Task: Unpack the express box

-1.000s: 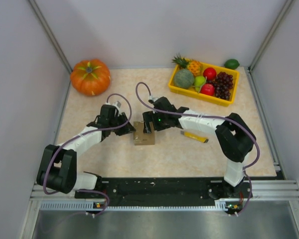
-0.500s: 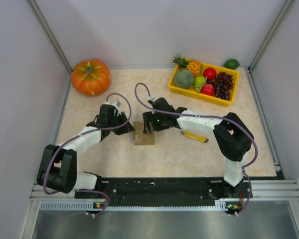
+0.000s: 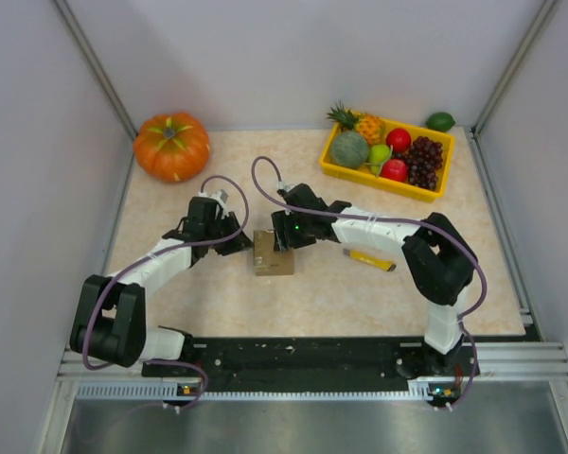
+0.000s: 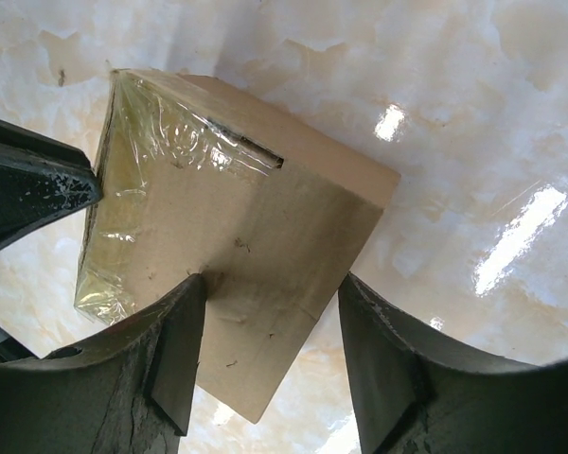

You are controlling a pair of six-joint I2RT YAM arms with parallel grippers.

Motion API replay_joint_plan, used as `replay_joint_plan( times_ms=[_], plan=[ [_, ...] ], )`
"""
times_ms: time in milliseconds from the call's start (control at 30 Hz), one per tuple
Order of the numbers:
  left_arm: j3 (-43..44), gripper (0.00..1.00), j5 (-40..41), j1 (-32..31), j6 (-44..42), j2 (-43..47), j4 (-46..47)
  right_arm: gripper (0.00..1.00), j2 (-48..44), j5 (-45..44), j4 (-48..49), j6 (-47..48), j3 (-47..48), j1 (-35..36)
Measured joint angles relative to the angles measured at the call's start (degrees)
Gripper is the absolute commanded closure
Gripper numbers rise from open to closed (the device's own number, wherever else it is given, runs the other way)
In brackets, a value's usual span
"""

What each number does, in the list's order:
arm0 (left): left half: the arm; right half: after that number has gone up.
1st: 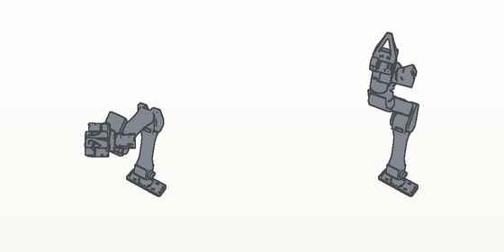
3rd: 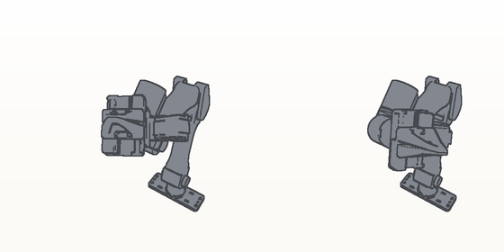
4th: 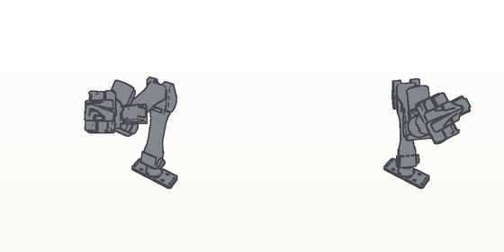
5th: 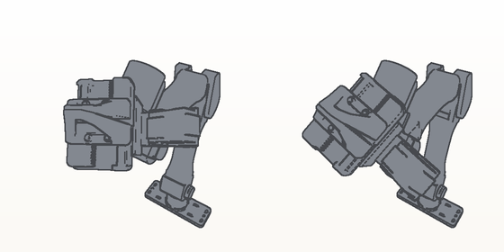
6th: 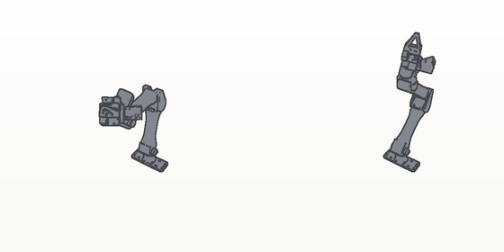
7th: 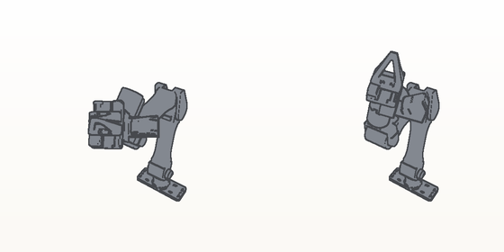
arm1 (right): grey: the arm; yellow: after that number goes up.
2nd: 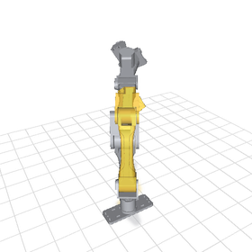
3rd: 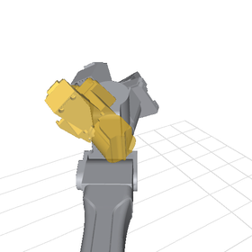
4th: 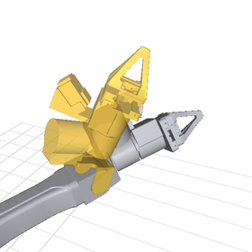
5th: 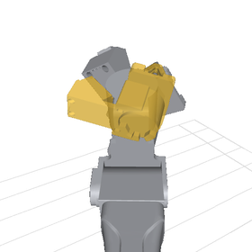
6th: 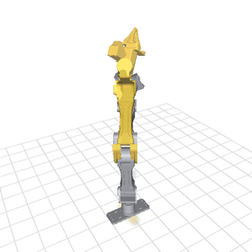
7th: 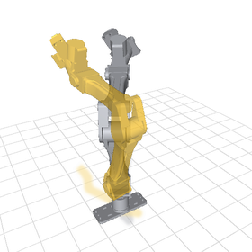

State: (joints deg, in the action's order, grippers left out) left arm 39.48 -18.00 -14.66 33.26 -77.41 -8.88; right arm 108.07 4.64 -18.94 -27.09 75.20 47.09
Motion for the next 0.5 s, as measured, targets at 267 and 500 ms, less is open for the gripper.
replay_joint_plan(
  times_ms=[267, 500],
  plan=[
    [1.6, 0.80, 3.2, -0.1, 0.1, 0.1, -3.8, 0.46, 0.1, -0.1, -0.3, -0.1, 0.3, 0.0],
    [1.6, 0.82, 3.3, 0.0, 0.0, 0.1, -3.9, 0.47, 0.2, -0.1, -0.4, -0.2, 0.4, 0.0]
  ],
)
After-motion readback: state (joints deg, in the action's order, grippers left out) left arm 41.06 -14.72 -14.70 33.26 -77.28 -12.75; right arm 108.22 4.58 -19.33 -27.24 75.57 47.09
